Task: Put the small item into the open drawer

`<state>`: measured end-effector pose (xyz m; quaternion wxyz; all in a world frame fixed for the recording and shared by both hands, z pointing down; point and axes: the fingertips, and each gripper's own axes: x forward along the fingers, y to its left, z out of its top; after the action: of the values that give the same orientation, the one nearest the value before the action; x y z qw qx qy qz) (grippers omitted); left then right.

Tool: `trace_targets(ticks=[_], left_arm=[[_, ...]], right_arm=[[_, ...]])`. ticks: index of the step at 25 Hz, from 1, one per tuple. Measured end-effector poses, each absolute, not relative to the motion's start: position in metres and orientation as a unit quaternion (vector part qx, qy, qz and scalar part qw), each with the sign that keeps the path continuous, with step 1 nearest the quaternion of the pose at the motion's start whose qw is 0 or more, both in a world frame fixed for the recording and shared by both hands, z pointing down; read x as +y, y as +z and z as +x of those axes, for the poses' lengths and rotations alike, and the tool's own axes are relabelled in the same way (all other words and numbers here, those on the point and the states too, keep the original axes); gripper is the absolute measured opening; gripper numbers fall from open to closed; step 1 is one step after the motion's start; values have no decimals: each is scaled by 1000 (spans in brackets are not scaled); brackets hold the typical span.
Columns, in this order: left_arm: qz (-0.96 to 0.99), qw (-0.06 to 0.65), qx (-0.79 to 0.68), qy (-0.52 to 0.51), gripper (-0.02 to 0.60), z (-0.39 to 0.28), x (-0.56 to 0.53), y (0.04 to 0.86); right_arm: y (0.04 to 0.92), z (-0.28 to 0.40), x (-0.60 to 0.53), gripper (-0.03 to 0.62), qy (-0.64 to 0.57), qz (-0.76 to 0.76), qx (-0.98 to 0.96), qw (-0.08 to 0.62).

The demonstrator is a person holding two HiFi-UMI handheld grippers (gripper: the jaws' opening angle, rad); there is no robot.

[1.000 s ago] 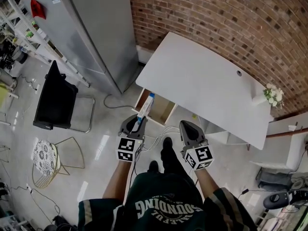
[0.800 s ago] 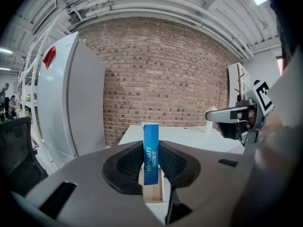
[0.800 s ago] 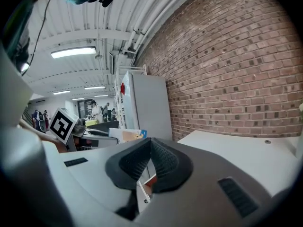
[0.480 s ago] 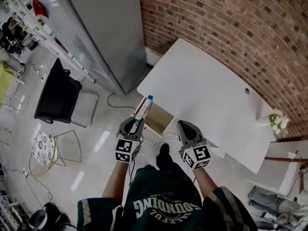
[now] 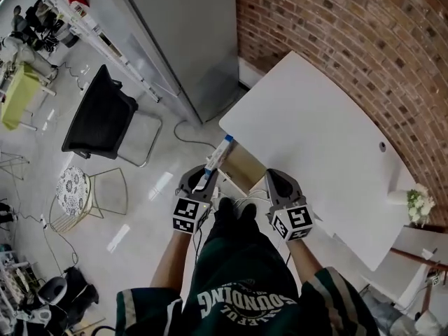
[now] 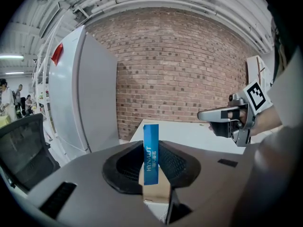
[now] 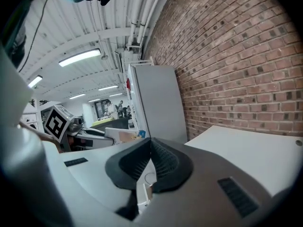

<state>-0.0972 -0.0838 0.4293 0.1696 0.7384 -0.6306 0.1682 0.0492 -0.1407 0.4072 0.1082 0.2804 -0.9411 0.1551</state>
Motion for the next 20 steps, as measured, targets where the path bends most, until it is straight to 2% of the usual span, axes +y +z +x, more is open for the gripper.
trace_targets(ticks=[9,20], left_arm=[[737,193,-620,186,95,-121,-78,466],[751,226,-573,238,95,-121,-83,539]], right_arm=[[428,11,-138,25,168,257,-944,122],[479,-2,-137,25,178,249,-939,154]])
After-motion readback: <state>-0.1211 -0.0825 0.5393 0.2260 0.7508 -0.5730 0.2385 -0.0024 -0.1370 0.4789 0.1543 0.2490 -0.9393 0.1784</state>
